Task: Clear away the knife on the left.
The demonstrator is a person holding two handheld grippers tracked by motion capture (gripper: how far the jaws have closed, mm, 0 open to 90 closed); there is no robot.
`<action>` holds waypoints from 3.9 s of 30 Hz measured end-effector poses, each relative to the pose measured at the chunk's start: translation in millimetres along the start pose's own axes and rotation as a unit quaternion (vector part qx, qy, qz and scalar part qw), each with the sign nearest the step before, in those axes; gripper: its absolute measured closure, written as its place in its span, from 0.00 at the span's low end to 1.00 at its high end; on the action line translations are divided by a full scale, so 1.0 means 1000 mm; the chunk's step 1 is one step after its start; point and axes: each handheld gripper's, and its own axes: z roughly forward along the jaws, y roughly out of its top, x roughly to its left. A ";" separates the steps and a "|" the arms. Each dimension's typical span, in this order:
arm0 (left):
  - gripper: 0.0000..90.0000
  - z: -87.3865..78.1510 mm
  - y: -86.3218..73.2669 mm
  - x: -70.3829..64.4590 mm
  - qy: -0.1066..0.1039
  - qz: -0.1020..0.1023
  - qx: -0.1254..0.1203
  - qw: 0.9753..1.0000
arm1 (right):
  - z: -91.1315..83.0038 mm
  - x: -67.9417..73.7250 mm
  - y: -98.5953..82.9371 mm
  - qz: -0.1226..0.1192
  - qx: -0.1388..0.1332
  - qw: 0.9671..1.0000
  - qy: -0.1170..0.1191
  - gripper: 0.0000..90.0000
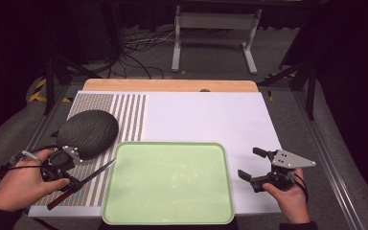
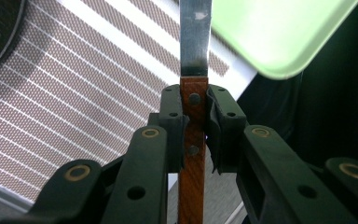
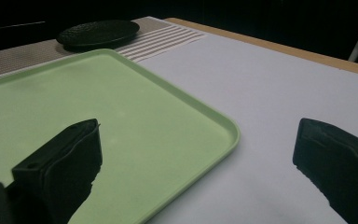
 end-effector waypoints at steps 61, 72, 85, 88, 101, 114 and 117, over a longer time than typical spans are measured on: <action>0.86 0.066 0.077 -0.037 -0.094 -0.056 -0.046 0.993 | -0.002 -0.002 -0.003 0.002 0.010 1.000 0.002 0.02; 0.86 0.079 0.083 -0.039 -0.099 -0.057 -0.039 0.993 | -0.002 -0.002 -0.004 0.002 0.012 1.000 0.003 0.02; 0.86 0.087 0.085 -0.037 -0.094 -0.070 -0.025 0.993 | -0.001 -0.002 -0.005 0.001 0.015 1.000 0.004 0.02; 0.86 0.087 0.085 -0.037 -0.094 -0.072 -0.023 0.993 | -0.001 -0.002 -0.005 0.001 0.014 1.000 0.005 0.02; 0.86 0.091 0.086 -0.035 -0.086 -0.084 -0.013 0.993 | -0.001 -0.002 -0.005 0.001 0.015 1.000 0.005 0.02; 0.81 0.090 0.086 -0.036 -0.081 -0.084 -0.018 0.993 | -0.001 -0.002 -0.005 0.001 0.015 1.000 0.006 0.02; 0.72 0.089 0.086 -0.036 -0.076 -0.083 -0.022 0.993 | -0.001 -0.002 -0.005 0.001 0.016 1.000 0.006 0.02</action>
